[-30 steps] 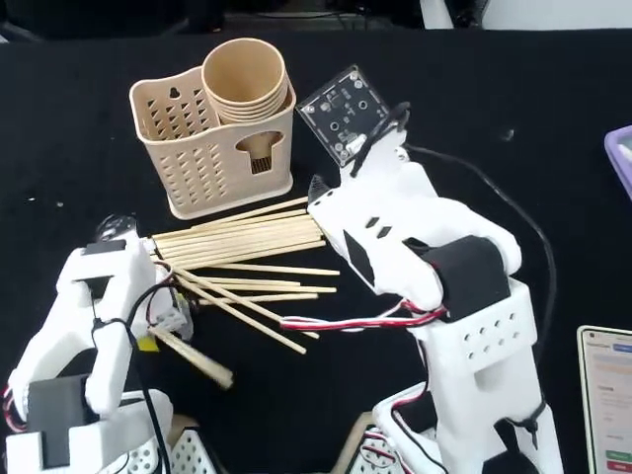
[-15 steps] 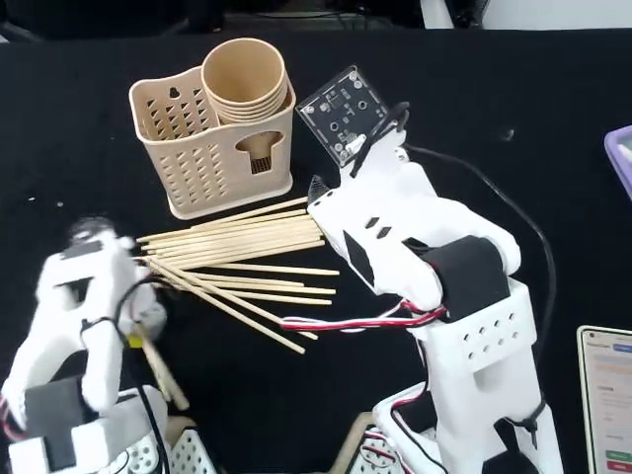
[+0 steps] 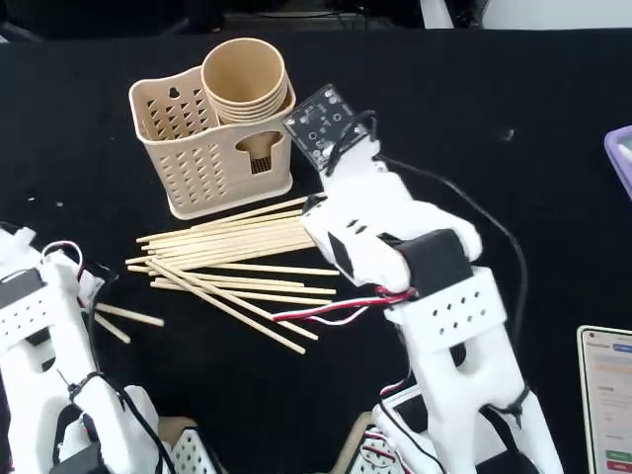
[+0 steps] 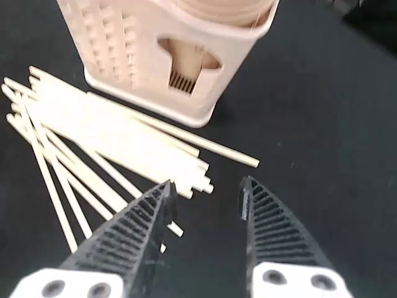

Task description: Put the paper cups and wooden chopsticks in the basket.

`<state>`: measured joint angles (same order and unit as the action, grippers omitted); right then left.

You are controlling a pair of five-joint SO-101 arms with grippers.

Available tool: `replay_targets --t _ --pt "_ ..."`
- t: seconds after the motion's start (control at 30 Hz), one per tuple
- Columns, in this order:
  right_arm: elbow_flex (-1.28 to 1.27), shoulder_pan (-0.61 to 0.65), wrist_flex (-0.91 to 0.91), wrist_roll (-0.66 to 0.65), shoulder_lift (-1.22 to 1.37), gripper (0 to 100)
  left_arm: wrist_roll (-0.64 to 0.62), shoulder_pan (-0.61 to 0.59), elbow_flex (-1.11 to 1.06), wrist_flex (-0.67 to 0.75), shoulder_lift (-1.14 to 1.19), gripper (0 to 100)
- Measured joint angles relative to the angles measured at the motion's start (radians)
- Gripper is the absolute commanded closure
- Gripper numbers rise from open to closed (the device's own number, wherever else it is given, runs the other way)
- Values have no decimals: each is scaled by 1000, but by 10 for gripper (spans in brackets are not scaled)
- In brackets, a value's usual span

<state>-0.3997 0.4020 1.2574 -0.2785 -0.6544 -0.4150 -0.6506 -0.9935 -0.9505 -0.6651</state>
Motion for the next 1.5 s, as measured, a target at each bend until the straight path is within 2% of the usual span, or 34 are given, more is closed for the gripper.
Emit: replay_targets --t 0.1,0.2,0.27,0.43,0.63,0.9,1.17,1.3,1.5 --pt "-69 0 -14 0 0 824 -20 -2 -32 92 0 947" --pt "-126 0 -23 0 0 825 -9 -2 -38 138 0 845" --pt "-164 0 -34 0 0 825 23 -2 -38 140 20 810" --pt "-281 2 -106 17 -28 825 66 -78 -20 143 169 820" --pt "-450 9 -184 55 -173 825 135 -129 129 143 431 820" --pt "-675 61 -316 58 -351 825 95 -129 388 141 718 820" --pt "-718 61 -354 58 -382 825 92 -129 474 138 821 823" --pt "-718 61 -356 58 -382 825 80 -129 483 137 827 969" --pt "-741 61 -361 58 -382 825 51 -101 516 140 821 970"
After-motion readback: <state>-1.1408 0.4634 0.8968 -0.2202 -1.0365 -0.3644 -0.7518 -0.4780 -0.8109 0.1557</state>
